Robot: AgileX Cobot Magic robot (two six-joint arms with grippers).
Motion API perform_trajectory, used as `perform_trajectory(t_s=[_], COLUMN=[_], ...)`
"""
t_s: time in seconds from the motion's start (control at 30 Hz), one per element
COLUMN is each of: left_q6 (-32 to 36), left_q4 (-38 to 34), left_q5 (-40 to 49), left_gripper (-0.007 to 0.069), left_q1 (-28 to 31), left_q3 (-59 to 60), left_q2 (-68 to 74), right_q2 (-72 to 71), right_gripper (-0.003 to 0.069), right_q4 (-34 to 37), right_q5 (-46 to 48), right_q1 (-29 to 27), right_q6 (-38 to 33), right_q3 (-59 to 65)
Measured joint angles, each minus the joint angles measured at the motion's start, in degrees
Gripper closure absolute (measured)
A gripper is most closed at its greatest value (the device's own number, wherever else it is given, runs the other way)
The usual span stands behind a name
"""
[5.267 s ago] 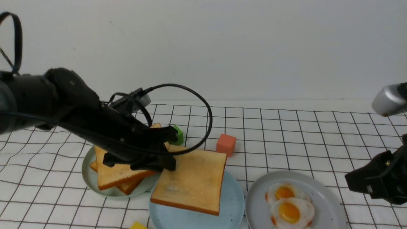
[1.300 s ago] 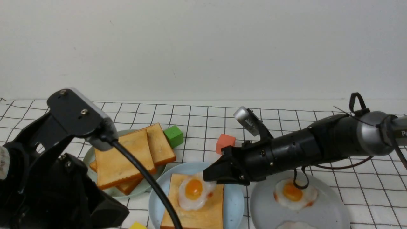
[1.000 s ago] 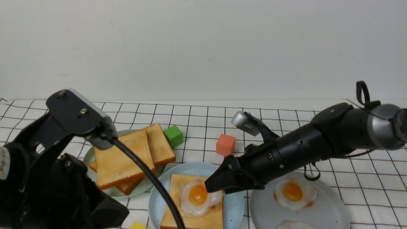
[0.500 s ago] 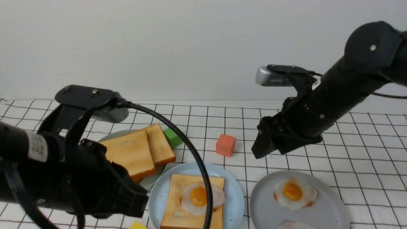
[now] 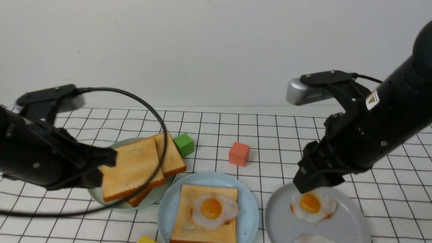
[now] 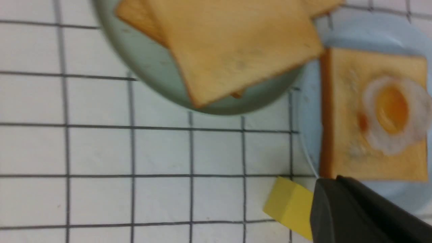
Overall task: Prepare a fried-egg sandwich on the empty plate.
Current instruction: Use the left arm to grab a slice of bread
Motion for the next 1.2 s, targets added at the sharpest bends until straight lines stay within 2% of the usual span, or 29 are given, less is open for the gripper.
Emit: perform_trajectory(t_s=[0.03, 0.13, 0.2, 0.33, 0.37, 0.4, 0.43, 0.47, 0.57, 0.63, 0.93, 1.1, 1.2], left_q6=[0.0, 1.0, 2.5, 6.7, 6.8, 7.5, 7.6, 8.3, 11.0, 12.8, 16.7, 22.5, 26.2], left_q4=[-0.4, -8.8, -11.2, -15.8, -16.0, -16.8, -16.8, -17.1, -17.6, -18.3, -19.8, -23.6, -26.9], left_q5=[0.0, -0.3, -0.8, -5.2, -5.5, -8.7, -8.7, -10.5, -11.8, -11.7, -11.4, -11.2, -11.2], left_gripper=[0.0617, 0.06, 0.058, 0.0466, 0.0459, 0.0387, 0.0379, 0.0323, 0.0221, 0.0186, 0.0162, 0.0164, 0.02], left_q1=[0.0, 9.2, 10.5, 11.1, 11.1, 11.2, 11.2, 11.2, 11.3, 11.3, 11.3, 11.3, 11.4], left_q3=[0.0, 0.0, 0.0, -0.6, -0.7, -1.6, -1.6, -2.7, -6.2, -8.3, -12.3, -12.4, -12.5], left_q2=[0.0, 4.3, 6.5, 13.7, 14.3, 16.9, 17.2, 18.7, 22.8, 25.0, 32.1, 34.6, 35.9], right_q2=[-0.2, -2.7, -3.2, -3.7, -3.7, -3.8, -3.8, -3.8, -3.8, -3.8, -3.8, -3.8, -3.8], right_gripper=[0.0308, 0.0309, 0.0309, 0.0309, 0.0309, 0.0309, 0.0309, 0.0309, 0.0309, 0.0309, 0.0309, 0.0309, 0.0309], right_q4=[0.4, 4.8, 6.6, 10.9, 11.0, 12.1, 12.1, 12.7, 13.1, 13.1, 13.3, 13.3, 13.3], right_q5=[-0.2, -3.7, -4.4, -5.5, -5.5, -5.7, -5.7, -5.7, -5.3, -4.9, -3.3, -3.1, -3.0], right_q1=[0.0, 0.0, 0.0, 0.0, 0.0, 0.0, 0.0, 0.0, 0.0, 0.0, 0.0, 0.0, 0.0], right_q6=[-0.2, -4.8, -6.8, -11.5, -11.5, -12.1, -12.1, -12.4, -12.4, -12.5, -12.5, -12.5, -12.5], right_q3=[0.3, 4.9, 5.9, 6.4, 6.4, 6.4, 6.4, 6.4, 6.5, 6.5, 6.5, 6.5, 6.5])
